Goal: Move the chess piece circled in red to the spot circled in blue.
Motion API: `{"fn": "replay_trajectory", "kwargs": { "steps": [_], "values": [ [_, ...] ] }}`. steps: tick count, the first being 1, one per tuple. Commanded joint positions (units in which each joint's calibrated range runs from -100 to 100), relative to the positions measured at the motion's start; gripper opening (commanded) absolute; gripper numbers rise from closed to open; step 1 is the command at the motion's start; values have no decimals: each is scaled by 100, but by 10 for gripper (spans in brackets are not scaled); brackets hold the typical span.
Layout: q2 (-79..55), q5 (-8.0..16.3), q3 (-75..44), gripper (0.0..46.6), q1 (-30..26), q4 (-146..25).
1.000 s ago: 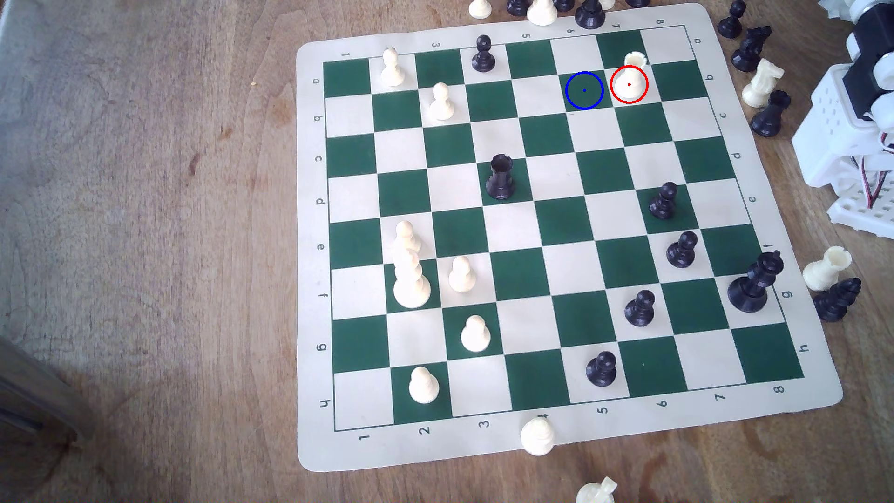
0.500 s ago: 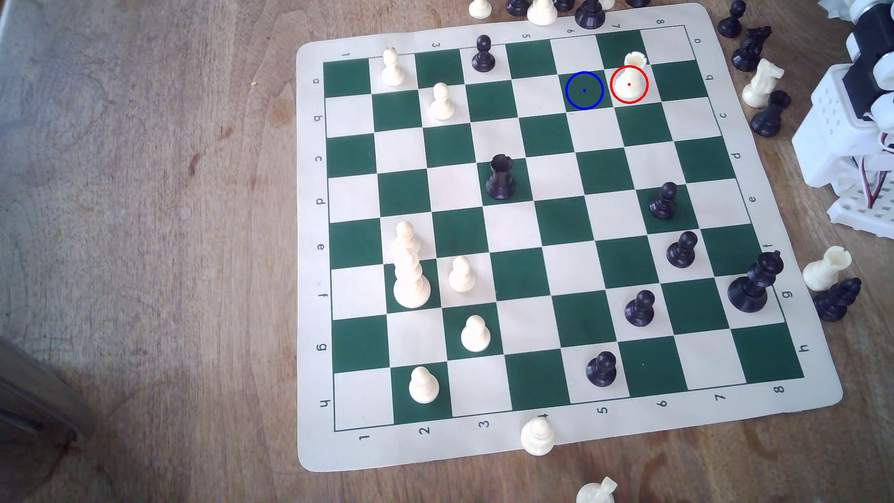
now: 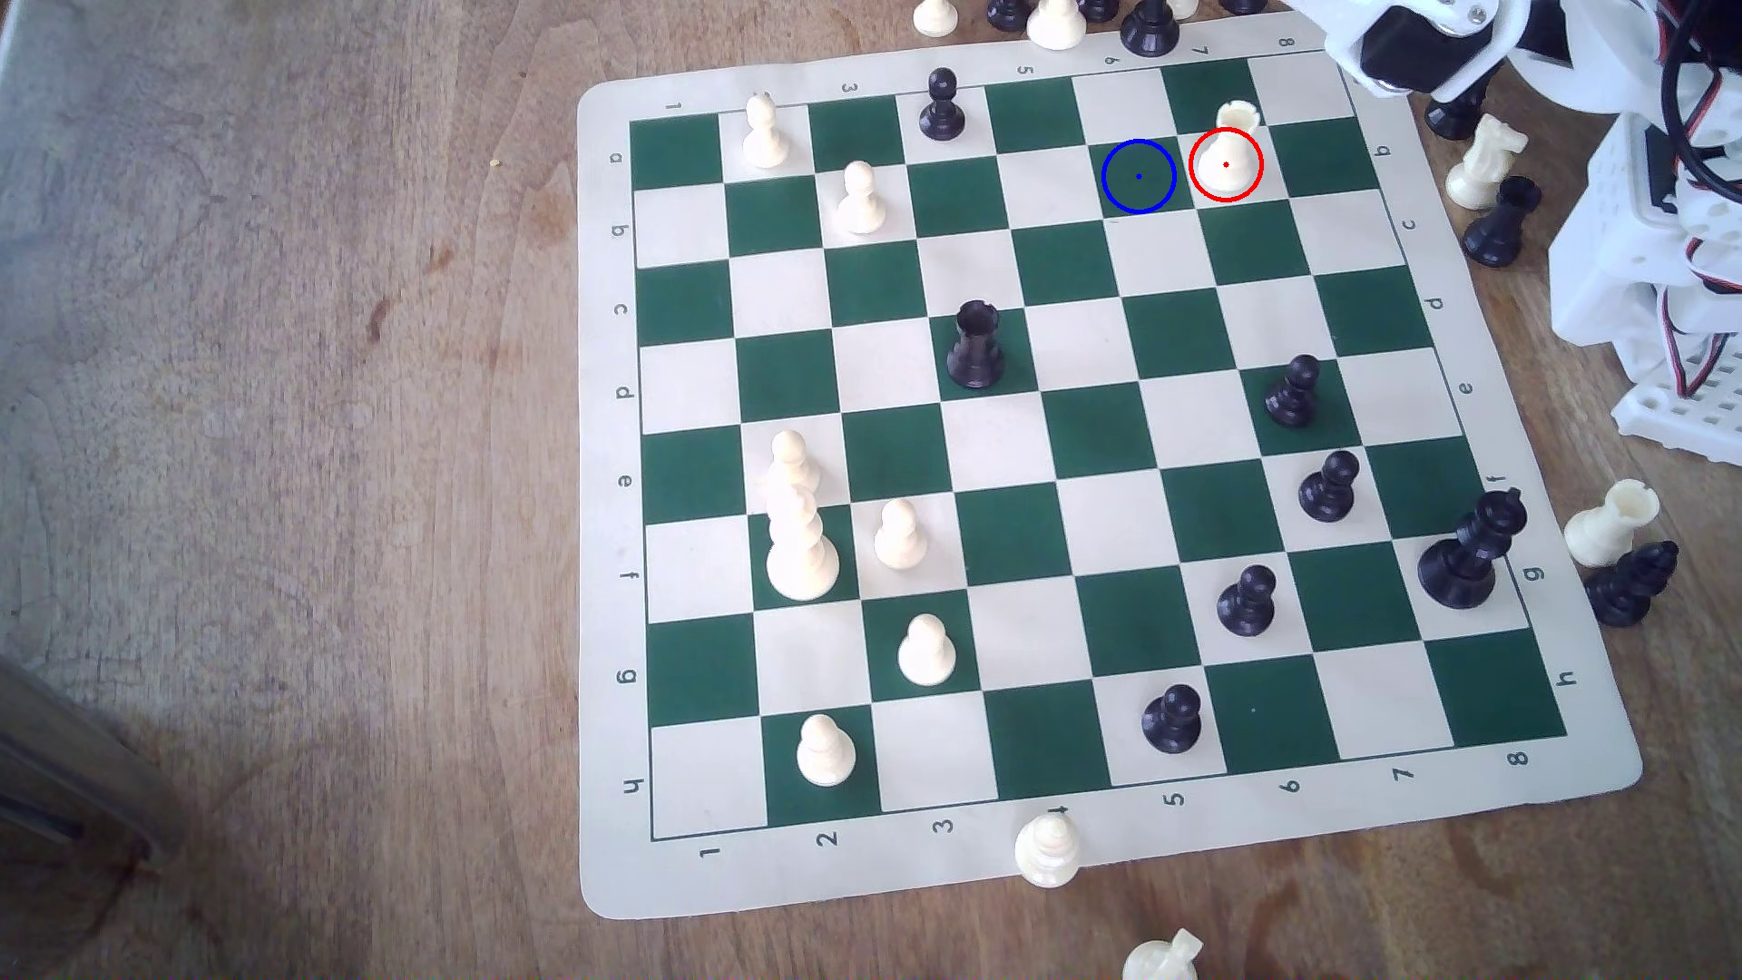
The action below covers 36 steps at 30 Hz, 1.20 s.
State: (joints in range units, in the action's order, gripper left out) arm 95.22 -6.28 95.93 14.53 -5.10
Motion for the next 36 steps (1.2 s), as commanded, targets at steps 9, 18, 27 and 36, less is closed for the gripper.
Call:
{"fn": "replay_trajectory", "kwargs": {
  "steps": [9, 18, 27, 36],
  "values": [
    [-3512, 405, -4172, 61, 1398, -5403],
    [-5473, 718, -6112, 128, 1492, -6599],
    [-6348, 591, -6465, 216, 1664, -6640],
    [-6780, 576, -5713, 201, 1516, -6239]
  ]
}}
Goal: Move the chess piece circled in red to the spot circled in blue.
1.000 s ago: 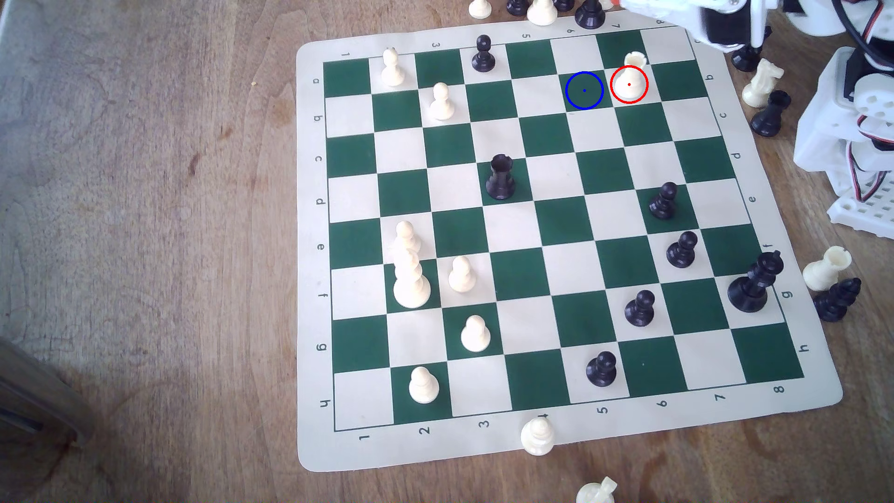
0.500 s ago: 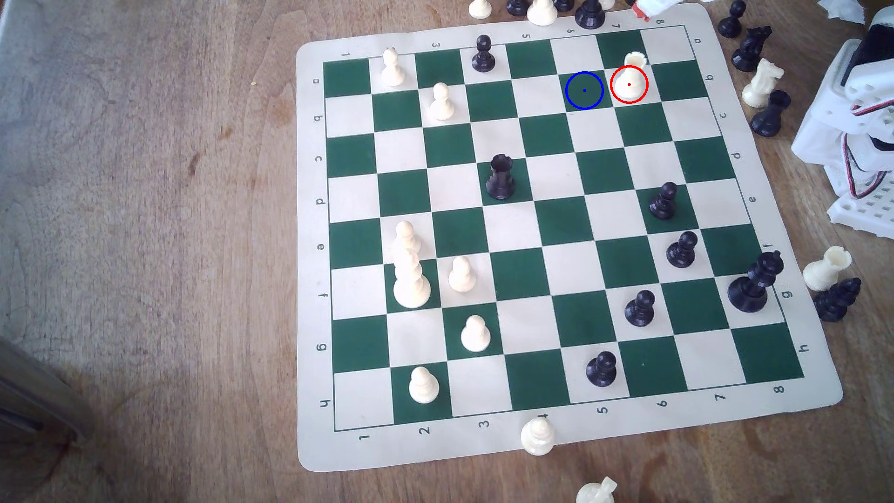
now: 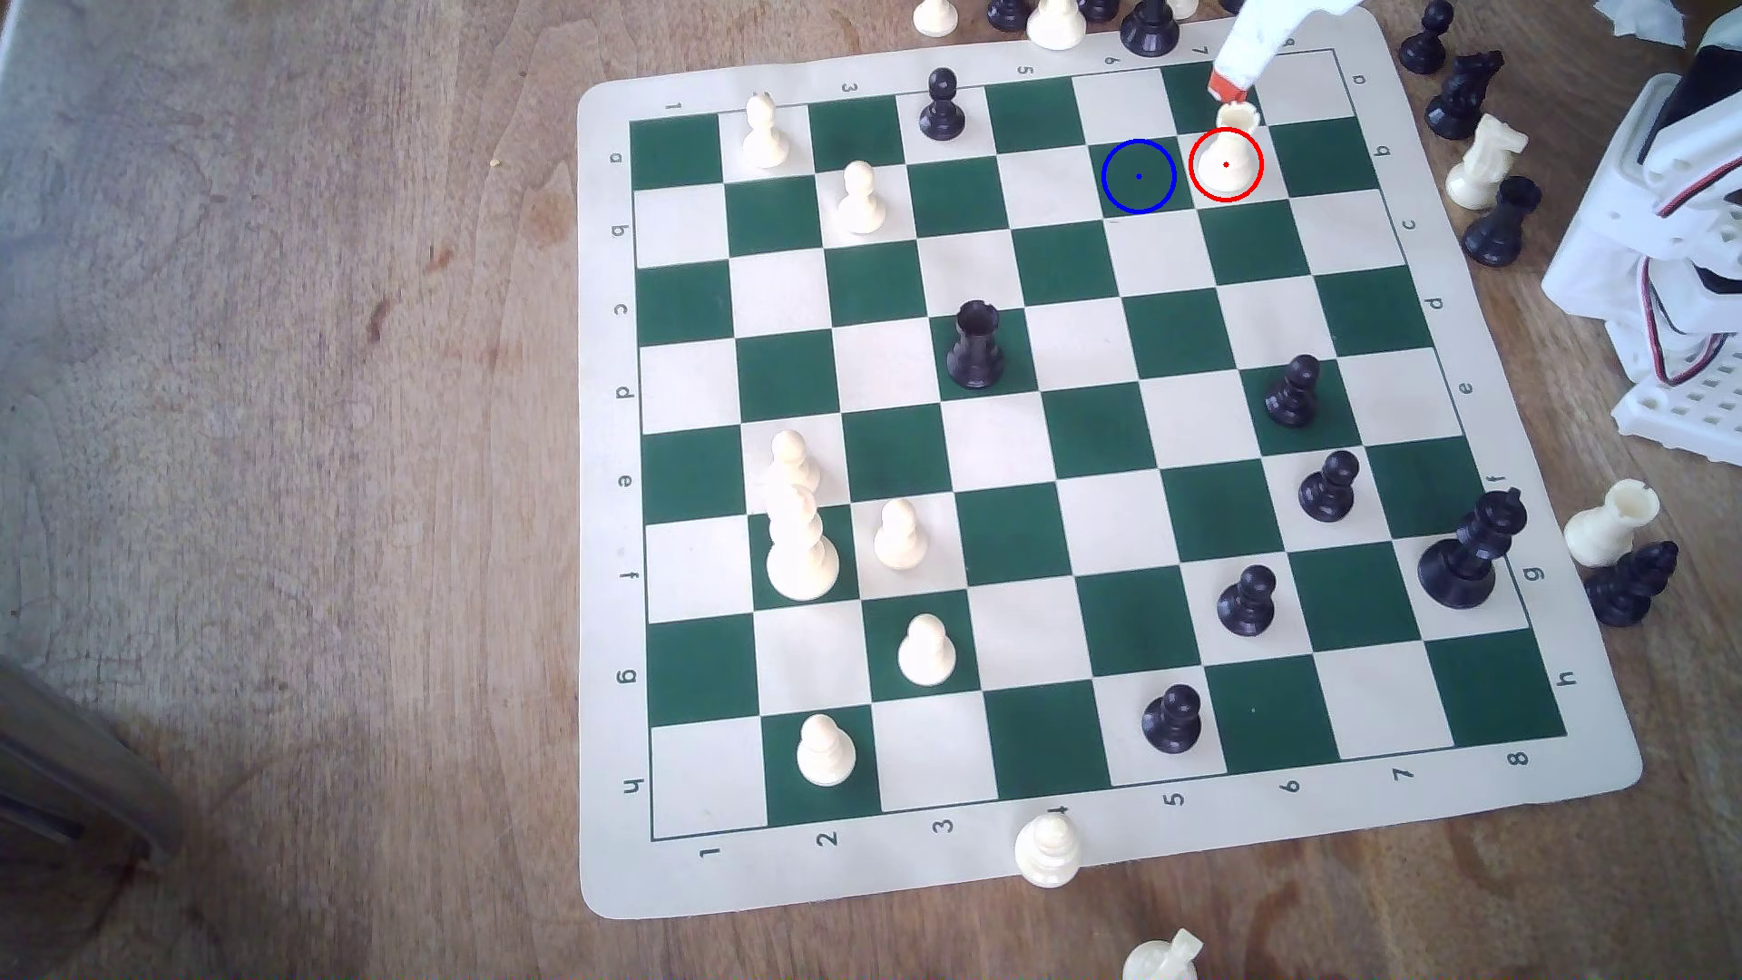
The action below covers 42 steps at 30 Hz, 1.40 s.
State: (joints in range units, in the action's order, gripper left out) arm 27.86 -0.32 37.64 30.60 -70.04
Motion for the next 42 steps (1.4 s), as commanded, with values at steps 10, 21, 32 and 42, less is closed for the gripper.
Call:
{"fn": "replay_trajectory", "kwargs": {
  "steps": [10, 21, 32, 42],
  "values": [
    [-579, -24, 506, 204, -77, 1009],
    [-783, -132, 778, 202, 96, 1328],
    [-867, -88, 1005, 197, 2, 1640],
    [-918, -112, 1005, 152, 25, 1713]
  ]
}}
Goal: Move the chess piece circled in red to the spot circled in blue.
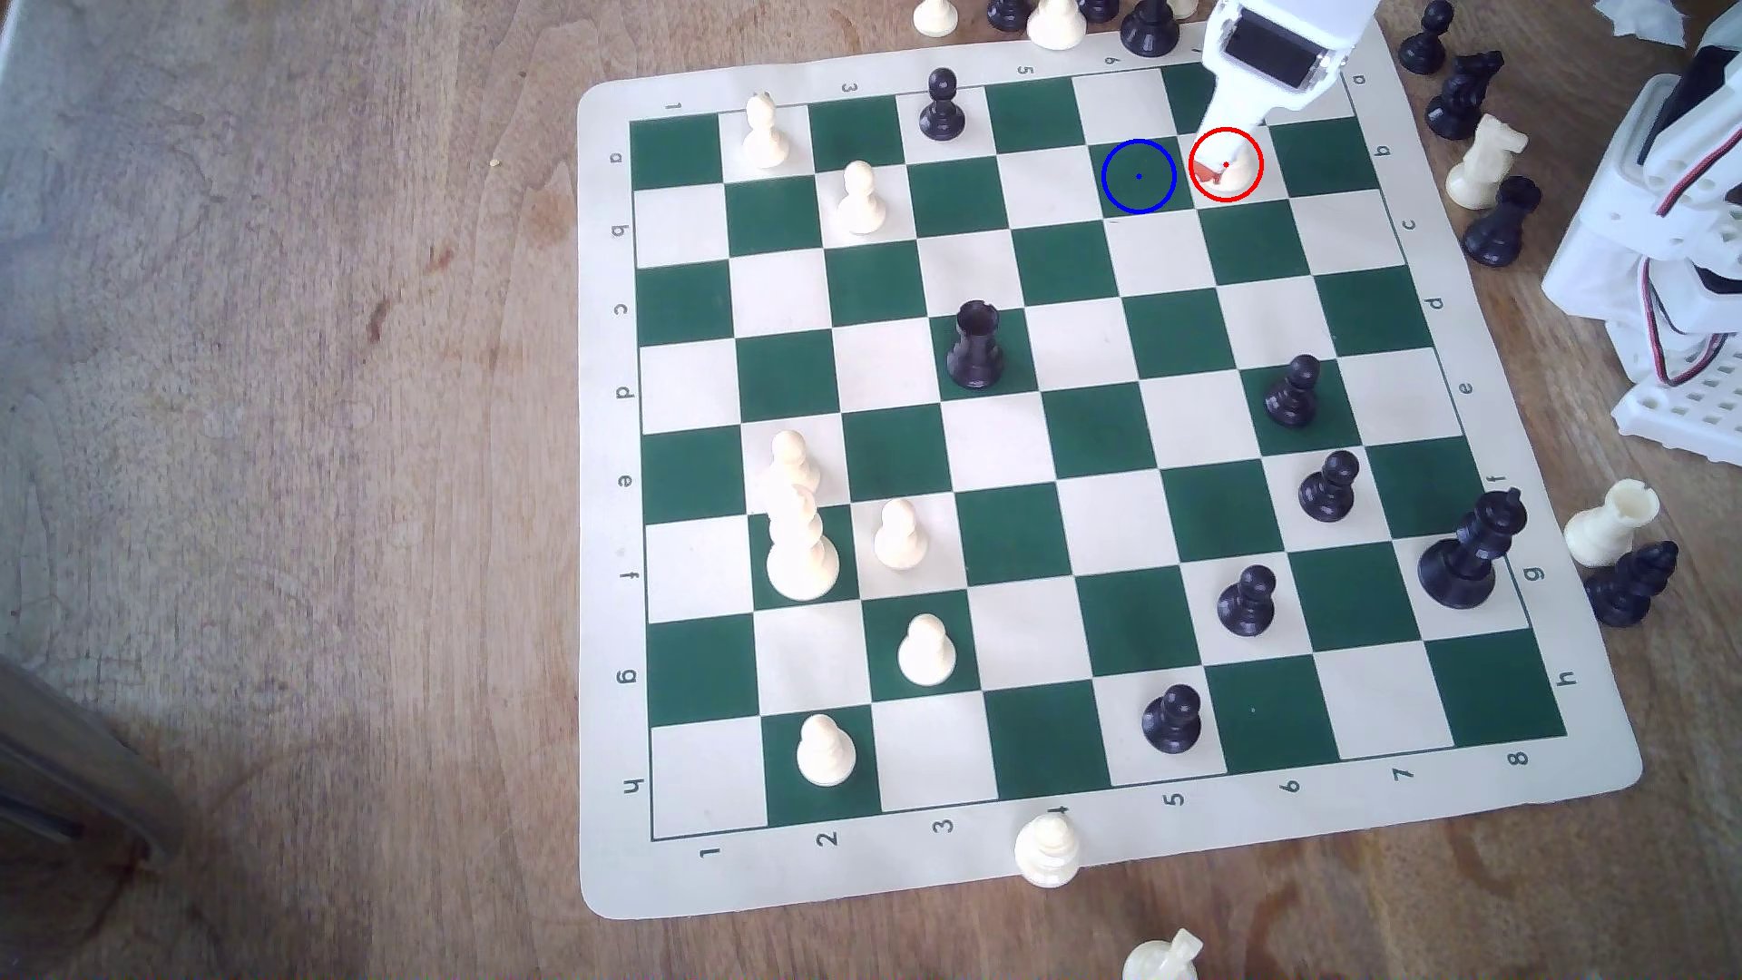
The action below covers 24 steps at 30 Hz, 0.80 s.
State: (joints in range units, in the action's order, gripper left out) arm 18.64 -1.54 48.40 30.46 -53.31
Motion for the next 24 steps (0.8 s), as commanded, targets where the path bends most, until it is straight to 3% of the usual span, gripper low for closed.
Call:
{"fn": "replay_trajectory", "kwargs": {
  "steps": [1, 5, 15, 24],
  "values": [
    [3, 10, -71, 152, 32, 32],
    [3, -5, -71, 140, 9, -34],
    [63, -5, -71, 3, -38, -116],
    [564, 54, -941, 3, -336, -1058]
  ]
}}
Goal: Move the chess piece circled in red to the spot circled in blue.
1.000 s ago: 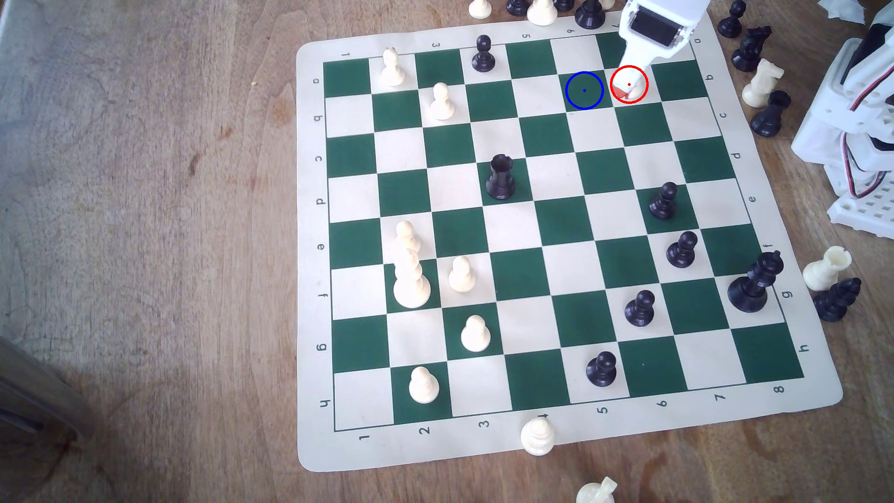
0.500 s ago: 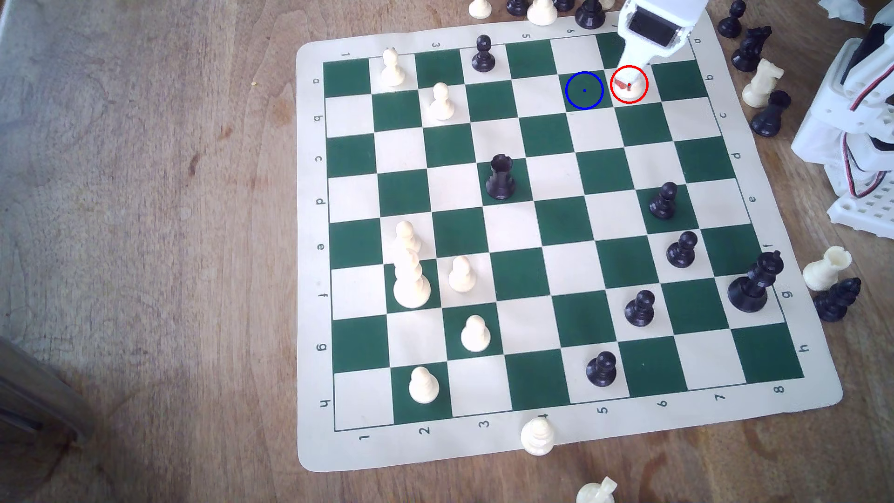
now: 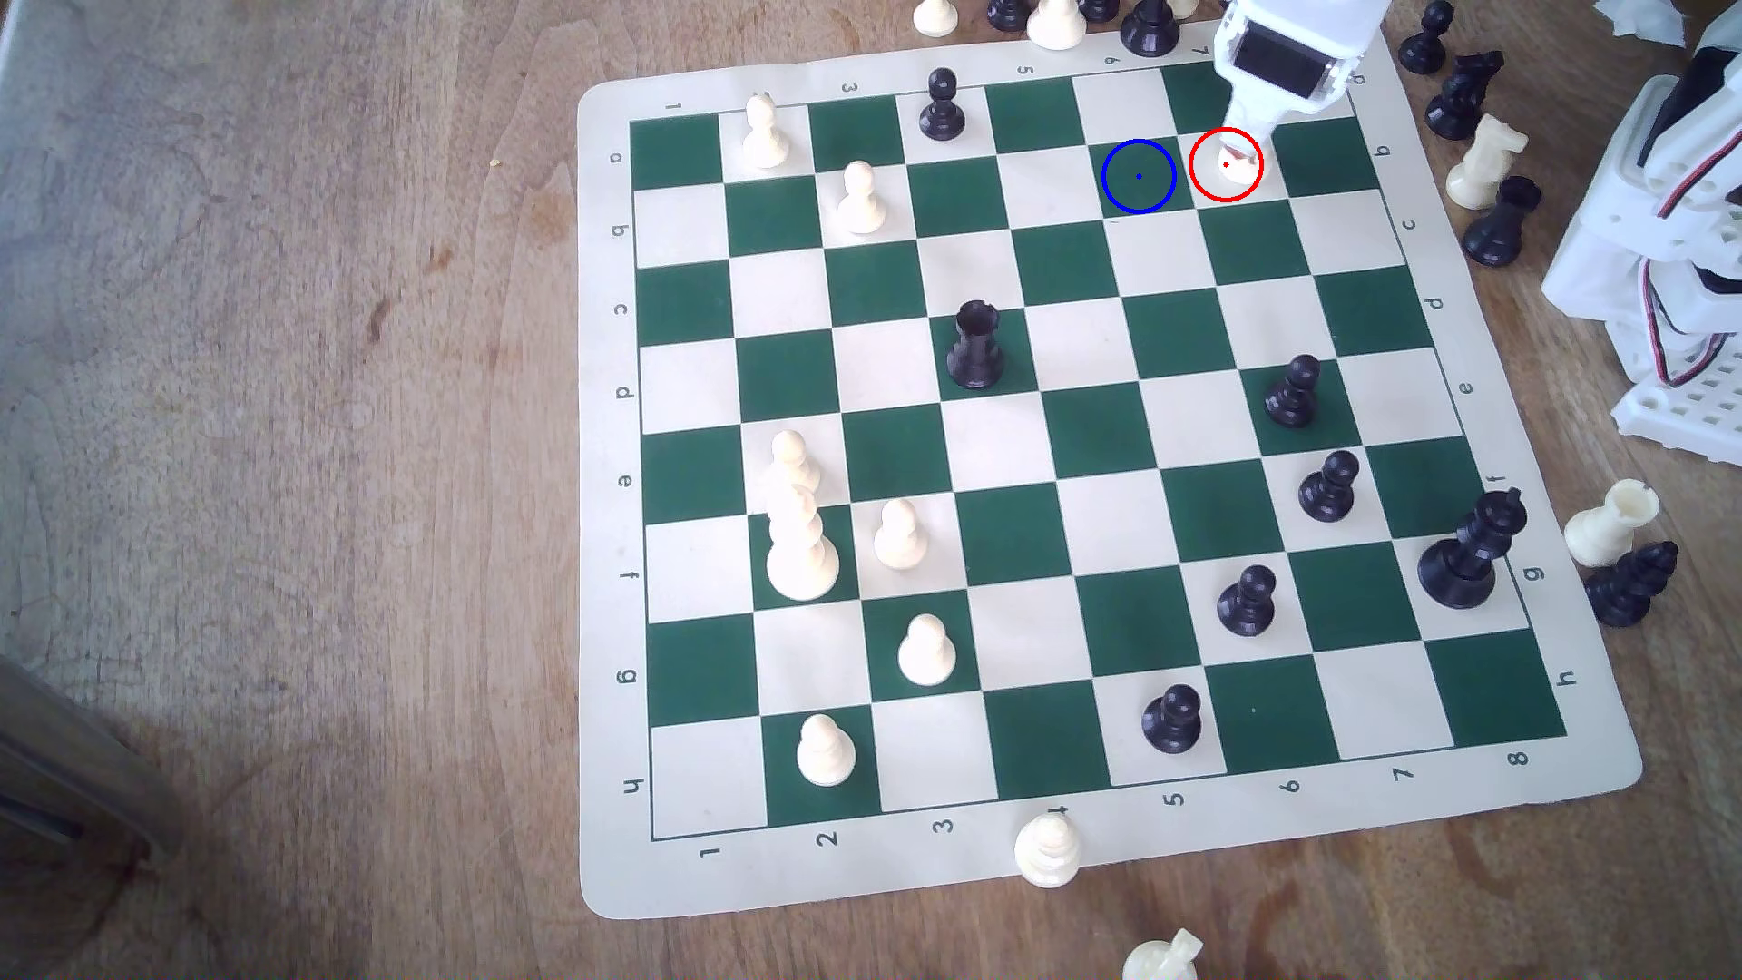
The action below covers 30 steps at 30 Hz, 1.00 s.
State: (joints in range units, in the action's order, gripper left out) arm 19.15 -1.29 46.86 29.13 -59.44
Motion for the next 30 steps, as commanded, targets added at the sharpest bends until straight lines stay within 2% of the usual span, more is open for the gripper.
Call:
{"fn": "replay_trajectory", "kwargs": {
  "steps": [1, 4, 7, 16, 30],
  "values": [
    [522, 34, -1041, 3, -265, -681],
    [522, 127, -2120, 3, -430, -1337],
    [428, 176, -2456, 3, -492, -1394],
    [-225, 288, -2002, 4, -609, -493],
    [-1100, 195, -1386, 5, -555, 383]
  ]
}}
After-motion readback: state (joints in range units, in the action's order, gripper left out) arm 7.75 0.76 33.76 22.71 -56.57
